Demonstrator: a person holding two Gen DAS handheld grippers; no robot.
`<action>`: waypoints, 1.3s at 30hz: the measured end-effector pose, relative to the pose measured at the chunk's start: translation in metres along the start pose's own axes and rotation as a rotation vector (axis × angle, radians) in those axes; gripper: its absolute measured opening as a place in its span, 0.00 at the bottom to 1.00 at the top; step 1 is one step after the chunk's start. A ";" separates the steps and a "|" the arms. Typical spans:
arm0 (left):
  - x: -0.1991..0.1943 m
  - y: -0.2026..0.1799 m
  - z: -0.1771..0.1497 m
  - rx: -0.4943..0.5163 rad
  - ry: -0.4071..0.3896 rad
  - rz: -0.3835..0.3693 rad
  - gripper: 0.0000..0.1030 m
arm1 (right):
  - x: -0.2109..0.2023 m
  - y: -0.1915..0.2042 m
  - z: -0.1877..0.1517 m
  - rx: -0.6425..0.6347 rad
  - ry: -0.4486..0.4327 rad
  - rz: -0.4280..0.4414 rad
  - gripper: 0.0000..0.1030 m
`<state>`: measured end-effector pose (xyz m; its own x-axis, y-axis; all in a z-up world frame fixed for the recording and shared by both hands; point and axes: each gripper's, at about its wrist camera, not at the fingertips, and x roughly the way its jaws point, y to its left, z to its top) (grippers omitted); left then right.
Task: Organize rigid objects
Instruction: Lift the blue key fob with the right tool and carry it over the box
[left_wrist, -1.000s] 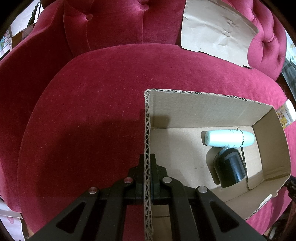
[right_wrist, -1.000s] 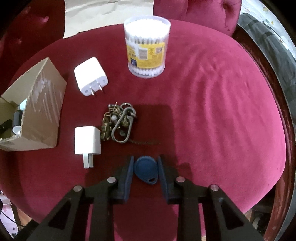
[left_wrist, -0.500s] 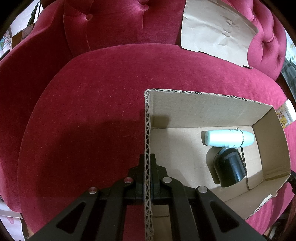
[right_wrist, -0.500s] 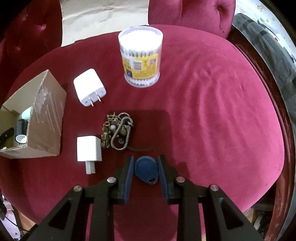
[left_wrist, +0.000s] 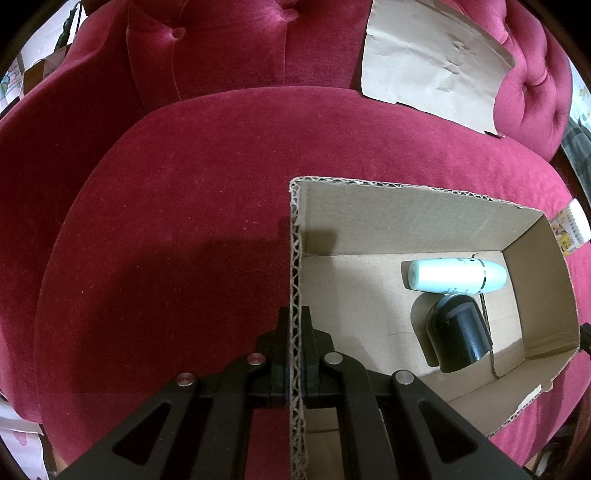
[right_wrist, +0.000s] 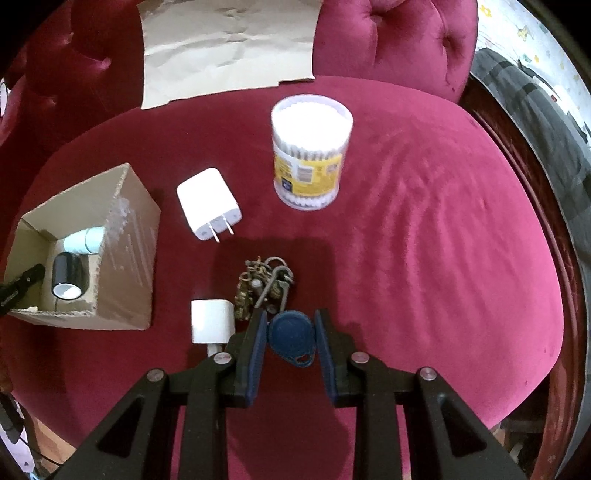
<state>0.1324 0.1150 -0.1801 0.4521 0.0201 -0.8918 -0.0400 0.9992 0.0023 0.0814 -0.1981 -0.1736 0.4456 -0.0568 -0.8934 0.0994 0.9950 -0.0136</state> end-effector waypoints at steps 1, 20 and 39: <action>0.000 0.001 0.000 0.000 0.000 0.000 0.03 | -0.002 0.005 0.002 -0.002 -0.003 0.001 0.27; 0.001 0.001 0.001 -0.003 0.002 -0.007 0.03 | -0.026 0.043 0.021 -0.069 -0.078 0.042 0.27; 0.001 0.001 0.002 -0.004 0.005 -0.008 0.02 | -0.046 0.109 0.047 -0.161 -0.149 0.165 0.27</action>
<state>0.1348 0.1162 -0.1801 0.4483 0.0116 -0.8938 -0.0400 0.9992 -0.0071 0.1133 -0.0912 -0.1127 0.5714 0.1075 -0.8136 -0.1229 0.9914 0.0446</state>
